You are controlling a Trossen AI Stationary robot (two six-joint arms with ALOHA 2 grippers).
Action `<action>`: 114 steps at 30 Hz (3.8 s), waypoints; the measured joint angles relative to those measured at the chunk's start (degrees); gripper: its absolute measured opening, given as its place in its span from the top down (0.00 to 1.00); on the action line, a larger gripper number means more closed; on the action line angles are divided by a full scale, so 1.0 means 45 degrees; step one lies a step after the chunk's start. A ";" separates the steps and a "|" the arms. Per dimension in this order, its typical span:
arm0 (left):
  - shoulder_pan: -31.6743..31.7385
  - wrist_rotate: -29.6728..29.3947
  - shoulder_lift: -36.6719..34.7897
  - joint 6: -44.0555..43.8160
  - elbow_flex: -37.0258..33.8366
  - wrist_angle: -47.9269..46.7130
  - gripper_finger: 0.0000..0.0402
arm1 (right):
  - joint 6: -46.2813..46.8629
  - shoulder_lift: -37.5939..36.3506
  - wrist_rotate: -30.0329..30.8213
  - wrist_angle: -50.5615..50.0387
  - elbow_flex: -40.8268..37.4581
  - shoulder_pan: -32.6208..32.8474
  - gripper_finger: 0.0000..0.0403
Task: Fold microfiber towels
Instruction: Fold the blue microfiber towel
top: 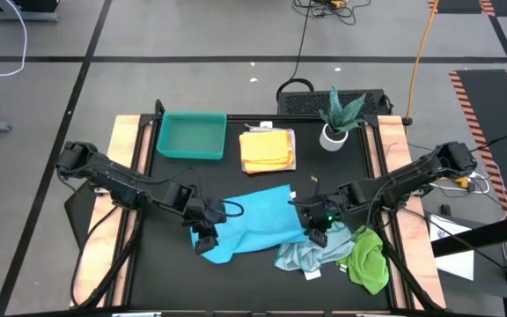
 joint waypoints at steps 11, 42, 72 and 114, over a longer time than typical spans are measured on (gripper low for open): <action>0.0007 -0.5998 0.0215 -0.0684 0.0015 -0.1171 0.44 | 0.0345 -0.1522 0.0408 -0.0538 0.0015 0.0116 1.00; 0.0811 -0.6364 0.1894 -0.2430 -0.0301 -0.3928 0.44 | -0.0034 -0.1536 -0.1976 0.1477 0.0021 -0.2396 0.68; 0.3234 -0.8356 0.3070 -0.0548 -0.0220 -0.5269 0.44 | -0.0011 -0.1531 -0.2705 0.0980 0.0019 -0.2252 0.72; 0.3220 -0.8961 -0.0204 0.0328 0.0423 -0.4754 0.44 | 0.3545 0.0980 -0.1254 -0.2599 -0.0068 0.2541 1.00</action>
